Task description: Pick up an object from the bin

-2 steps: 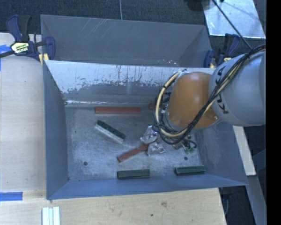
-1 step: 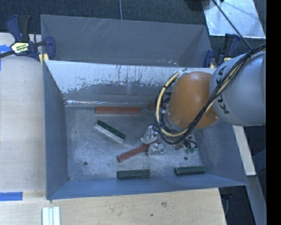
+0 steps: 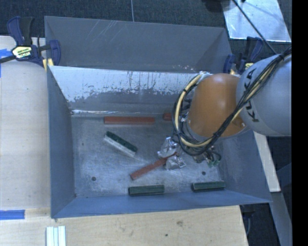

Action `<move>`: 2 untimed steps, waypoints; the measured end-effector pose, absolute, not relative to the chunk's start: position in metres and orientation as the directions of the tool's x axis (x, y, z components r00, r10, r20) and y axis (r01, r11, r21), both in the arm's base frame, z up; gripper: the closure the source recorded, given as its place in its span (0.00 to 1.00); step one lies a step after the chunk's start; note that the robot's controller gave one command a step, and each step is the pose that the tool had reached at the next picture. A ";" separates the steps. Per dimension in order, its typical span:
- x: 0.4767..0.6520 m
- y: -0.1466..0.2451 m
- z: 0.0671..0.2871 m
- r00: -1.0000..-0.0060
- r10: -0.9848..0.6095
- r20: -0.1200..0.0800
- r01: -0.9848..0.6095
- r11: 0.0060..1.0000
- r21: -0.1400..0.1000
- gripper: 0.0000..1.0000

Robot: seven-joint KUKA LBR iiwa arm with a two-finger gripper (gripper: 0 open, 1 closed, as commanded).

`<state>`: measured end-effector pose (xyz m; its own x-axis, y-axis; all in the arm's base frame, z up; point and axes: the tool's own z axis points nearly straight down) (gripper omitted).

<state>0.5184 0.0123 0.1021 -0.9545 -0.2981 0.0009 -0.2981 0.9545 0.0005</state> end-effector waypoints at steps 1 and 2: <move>0.521 0.012 0.118 -0.955 -0.298 -0.003 -0.298 0.955 -0.001 1.00; 0.520 0.012 0.133 -0.955 -0.298 0.000 -0.298 0.955 0.000 1.00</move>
Offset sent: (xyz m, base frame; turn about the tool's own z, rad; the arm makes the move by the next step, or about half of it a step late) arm 0.0000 0.0000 0.0753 0.0000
